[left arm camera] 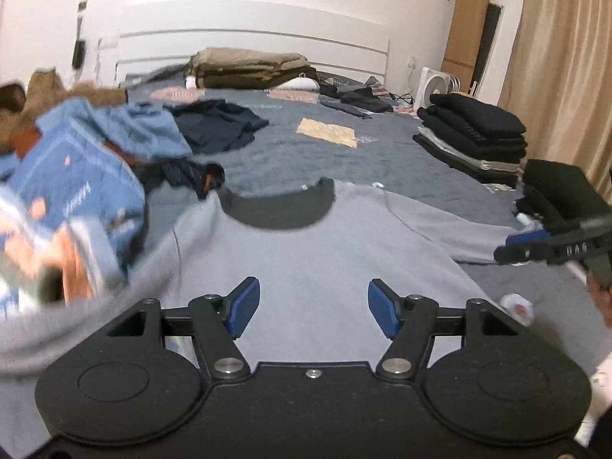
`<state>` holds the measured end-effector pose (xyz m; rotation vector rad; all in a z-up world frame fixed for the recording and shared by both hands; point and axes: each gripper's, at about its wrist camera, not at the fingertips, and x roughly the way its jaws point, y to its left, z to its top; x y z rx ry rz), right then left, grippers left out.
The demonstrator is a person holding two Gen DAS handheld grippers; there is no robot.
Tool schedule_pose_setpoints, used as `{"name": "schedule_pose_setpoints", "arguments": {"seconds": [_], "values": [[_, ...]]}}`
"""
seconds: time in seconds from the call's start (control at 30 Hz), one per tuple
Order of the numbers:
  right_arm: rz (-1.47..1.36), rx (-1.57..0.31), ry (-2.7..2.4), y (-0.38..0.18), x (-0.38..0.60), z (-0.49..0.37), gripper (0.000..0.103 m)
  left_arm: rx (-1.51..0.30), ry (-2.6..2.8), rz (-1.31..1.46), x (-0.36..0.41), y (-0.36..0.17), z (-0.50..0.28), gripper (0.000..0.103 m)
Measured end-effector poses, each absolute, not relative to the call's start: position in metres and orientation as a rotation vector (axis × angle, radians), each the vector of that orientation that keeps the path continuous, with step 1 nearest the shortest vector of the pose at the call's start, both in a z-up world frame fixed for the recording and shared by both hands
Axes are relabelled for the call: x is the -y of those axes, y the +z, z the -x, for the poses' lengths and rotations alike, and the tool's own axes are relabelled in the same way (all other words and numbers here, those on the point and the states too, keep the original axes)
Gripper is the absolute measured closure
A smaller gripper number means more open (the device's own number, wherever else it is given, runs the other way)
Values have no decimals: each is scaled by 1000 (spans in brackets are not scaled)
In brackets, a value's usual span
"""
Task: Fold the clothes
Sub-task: 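Grasp the sweatshirt hem with the left gripper and fold the side lengthwise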
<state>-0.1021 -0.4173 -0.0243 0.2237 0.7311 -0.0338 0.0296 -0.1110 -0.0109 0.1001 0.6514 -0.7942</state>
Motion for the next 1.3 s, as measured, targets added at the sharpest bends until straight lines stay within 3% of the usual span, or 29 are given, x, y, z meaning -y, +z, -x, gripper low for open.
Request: {"name": "schedule_pose_setpoints", "arguments": {"seconds": [0.43,1.1,1.23,1.3], "values": [[-296,-749,-77,-44,384,193,35,-723,-675,-2,54,-46,64,37],[-393,-791,-113,-82,361,269,34,-822,-558,-30,-17,-96,137,37],[-397,-787,-182,-85,377,283,34,-861,-564,-28,-28,-110,147,43],[-404,-785,-211,-87,387,288,34,-877,-564,-44,-28,-113,150,55]]}}
